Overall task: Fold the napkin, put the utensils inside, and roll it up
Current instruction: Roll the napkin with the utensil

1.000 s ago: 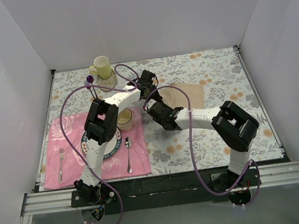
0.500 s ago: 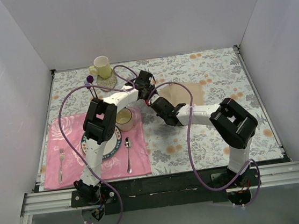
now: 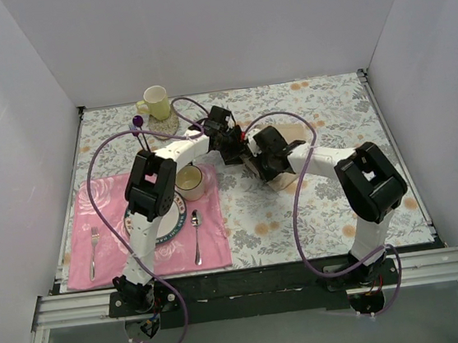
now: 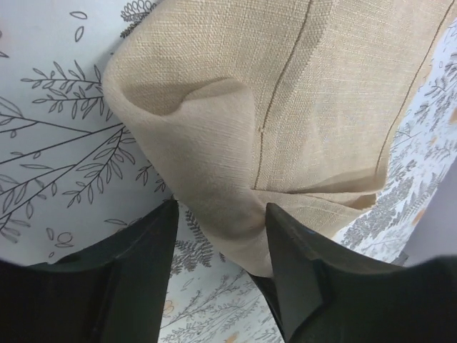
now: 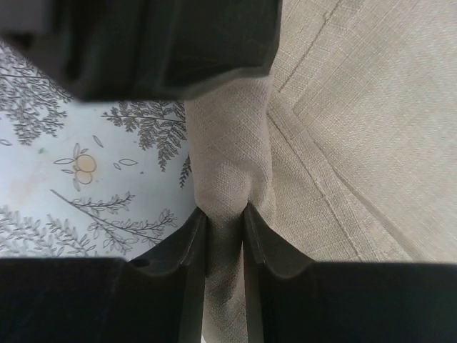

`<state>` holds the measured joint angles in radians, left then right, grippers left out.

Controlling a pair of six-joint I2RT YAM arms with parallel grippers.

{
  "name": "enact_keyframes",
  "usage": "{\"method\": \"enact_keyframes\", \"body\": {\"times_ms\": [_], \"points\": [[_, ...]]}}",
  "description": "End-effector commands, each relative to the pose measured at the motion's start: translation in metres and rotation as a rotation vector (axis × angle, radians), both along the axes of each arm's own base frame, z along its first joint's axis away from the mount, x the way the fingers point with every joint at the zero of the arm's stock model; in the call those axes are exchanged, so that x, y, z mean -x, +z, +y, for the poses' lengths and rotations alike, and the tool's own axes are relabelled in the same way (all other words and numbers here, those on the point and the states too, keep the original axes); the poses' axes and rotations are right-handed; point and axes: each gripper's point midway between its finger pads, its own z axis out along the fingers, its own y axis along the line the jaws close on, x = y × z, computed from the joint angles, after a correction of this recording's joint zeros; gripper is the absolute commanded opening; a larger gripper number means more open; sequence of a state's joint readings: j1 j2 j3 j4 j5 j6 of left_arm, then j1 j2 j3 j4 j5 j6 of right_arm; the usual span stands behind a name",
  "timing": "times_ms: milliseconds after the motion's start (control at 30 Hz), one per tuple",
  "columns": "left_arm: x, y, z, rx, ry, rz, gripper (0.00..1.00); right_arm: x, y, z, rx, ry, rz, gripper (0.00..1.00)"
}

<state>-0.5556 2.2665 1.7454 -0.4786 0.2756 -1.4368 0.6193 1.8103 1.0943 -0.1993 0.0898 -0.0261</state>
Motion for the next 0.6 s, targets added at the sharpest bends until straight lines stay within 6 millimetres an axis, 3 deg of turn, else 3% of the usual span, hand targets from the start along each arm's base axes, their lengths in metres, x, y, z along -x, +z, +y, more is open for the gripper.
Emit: {"method": "enact_keyframes", "body": {"times_ms": [0,267,300,400,500,567], "points": [[0.003,0.022,0.014,-0.045,0.013,-0.055,0.54,0.048,-0.011,0.033,-0.268,0.067,0.312,0.01],[0.017,0.031,0.022,-0.023,0.034,-0.057,0.61,0.040,-0.010,0.024,-0.526,-0.007,0.484,0.01],[0.020,0.028,0.023,-0.018,0.039,-0.054,0.75,0.040,-0.007,0.022,-0.572,-0.007,0.511,0.01],[0.021,0.036,0.025,-0.002,0.057,-0.074,0.89,0.040,-0.008,0.019,-0.649,-0.019,0.563,0.01],[0.017,0.040,0.020,0.023,0.065,-0.082,0.89,0.041,-0.005,0.016,-0.735,-0.015,0.605,0.01],[0.019,0.030,0.014,0.038,0.053,-0.045,0.85,0.040,-0.008,0.013,-0.761,-0.022,0.614,0.01]]}}
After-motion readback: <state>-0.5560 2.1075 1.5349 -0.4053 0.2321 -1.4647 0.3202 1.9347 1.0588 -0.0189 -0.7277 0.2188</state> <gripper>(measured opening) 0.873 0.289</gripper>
